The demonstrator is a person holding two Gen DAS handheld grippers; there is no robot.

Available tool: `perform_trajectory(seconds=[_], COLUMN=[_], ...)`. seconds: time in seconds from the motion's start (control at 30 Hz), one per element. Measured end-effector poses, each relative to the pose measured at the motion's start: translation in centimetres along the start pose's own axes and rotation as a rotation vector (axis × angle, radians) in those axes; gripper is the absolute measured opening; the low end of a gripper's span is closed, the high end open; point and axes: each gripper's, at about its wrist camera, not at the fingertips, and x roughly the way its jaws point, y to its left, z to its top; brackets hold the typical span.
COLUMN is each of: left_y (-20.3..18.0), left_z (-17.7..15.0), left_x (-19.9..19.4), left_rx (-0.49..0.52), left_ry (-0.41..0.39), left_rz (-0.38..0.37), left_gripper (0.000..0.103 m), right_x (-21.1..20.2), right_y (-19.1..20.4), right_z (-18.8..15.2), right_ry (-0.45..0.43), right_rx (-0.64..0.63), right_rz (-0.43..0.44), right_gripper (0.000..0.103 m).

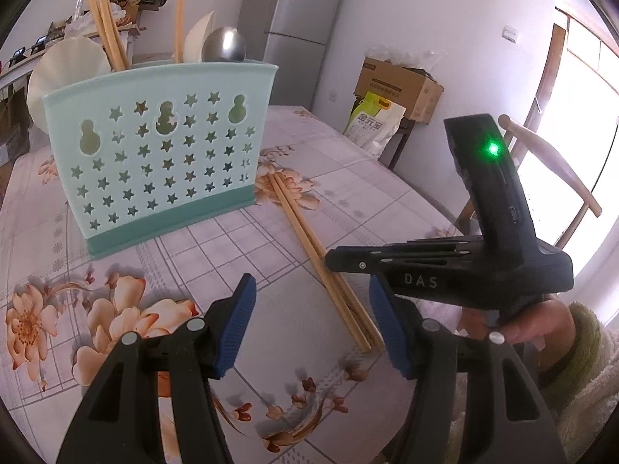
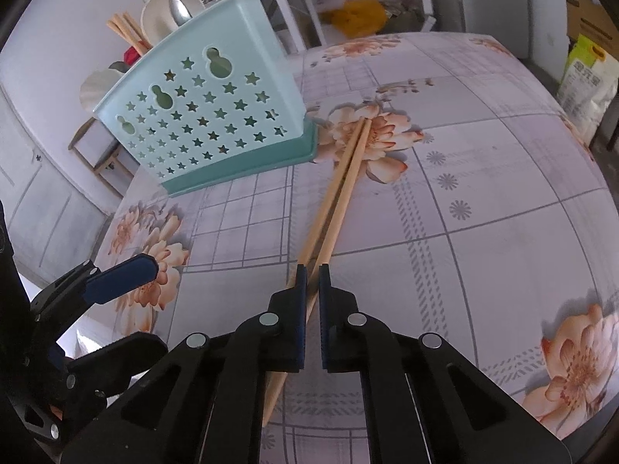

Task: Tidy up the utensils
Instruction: 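Close the right tool on one wooden chopstick on the table, then close the left tool on the last chopstick while the right tool holds its chopstick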

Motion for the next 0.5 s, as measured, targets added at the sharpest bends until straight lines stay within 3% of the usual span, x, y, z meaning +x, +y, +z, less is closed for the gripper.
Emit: perform_trajectory(seconds=[0.33,0.5], left_y=[-0.9,-1.9], left_z=[1.2,1.6], left_x=[2.8,5.6], left_rx=[0.037,0.089], left_ry=[0.078,0.119], left_rz=[0.037,0.054], left_gripper=[0.059,0.052], right_x=[-1.5,-2.2], right_y=[-2.0,-2.3], right_z=[-0.7,-1.6], right_ry=[-0.004,-0.008], right_rx=[0.08,0.107], right_rz=[-0.061,-0.074], right_gripper=[0.001,0.001])
